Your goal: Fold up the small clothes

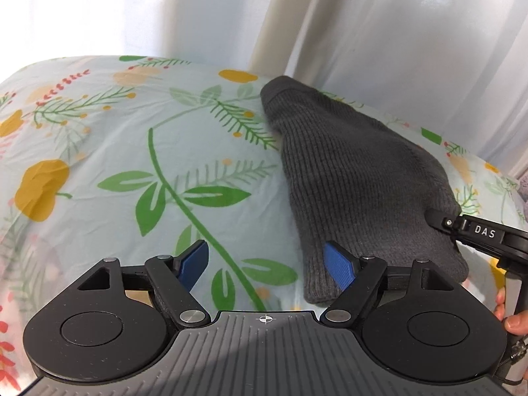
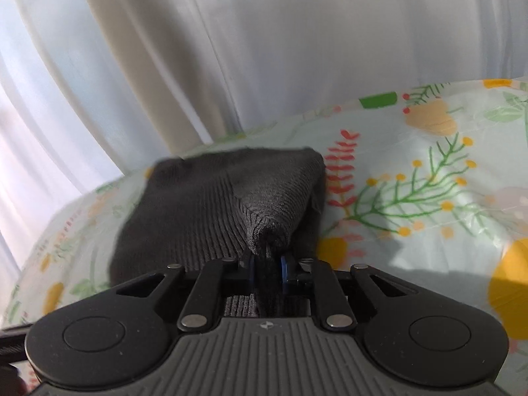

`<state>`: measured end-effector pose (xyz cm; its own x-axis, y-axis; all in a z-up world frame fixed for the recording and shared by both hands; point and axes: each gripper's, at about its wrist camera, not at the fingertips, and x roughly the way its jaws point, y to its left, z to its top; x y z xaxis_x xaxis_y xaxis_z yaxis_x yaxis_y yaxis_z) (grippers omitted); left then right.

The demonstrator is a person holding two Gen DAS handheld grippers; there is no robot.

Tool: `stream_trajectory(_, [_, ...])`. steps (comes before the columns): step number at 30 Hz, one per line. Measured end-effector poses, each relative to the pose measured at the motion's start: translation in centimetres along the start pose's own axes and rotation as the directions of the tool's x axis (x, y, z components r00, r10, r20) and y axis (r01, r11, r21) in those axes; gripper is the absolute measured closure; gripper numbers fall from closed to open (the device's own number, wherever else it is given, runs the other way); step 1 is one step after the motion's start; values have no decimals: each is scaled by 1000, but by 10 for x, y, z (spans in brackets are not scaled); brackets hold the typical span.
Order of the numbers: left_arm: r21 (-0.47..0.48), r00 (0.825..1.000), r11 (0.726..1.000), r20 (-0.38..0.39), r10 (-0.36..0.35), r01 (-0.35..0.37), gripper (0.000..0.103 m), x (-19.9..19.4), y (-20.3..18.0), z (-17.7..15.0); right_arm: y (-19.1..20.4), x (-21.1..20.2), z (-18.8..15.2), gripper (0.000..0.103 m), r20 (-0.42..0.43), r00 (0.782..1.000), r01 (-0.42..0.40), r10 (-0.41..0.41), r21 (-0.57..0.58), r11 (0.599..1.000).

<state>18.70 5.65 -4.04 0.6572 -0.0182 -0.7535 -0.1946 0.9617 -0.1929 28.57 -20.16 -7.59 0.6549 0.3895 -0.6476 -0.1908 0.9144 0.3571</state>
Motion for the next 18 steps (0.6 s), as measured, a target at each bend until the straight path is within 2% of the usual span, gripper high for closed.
stream_trajectory(6, [-32, 999, 999, -20, -25, 25, 21, 4, 3, 4, -5, -4, -3, 78, 1, 1000, -15, 15, -17, 1000])
stream_trajectory(10, [1, 999, 1000, -22, -24, 24, 21, 5, -6, 3, -19, -3, -5, 76, -22, 997, -69, 71, 105, 992])
stream_trajectory(15, [8, 1000, 1000, -17, -17, 17, 21, 5, -9, 3, -32, 4, -9, 76, -63, 980, -166, 191, 282, 945])
stream_trajectory(18, [6, 1000, 1000, -25, -13, 13, 21, 4, -7, 3, -30, 3, -11, 77, -63, 979, -173, 195, 252, 952])
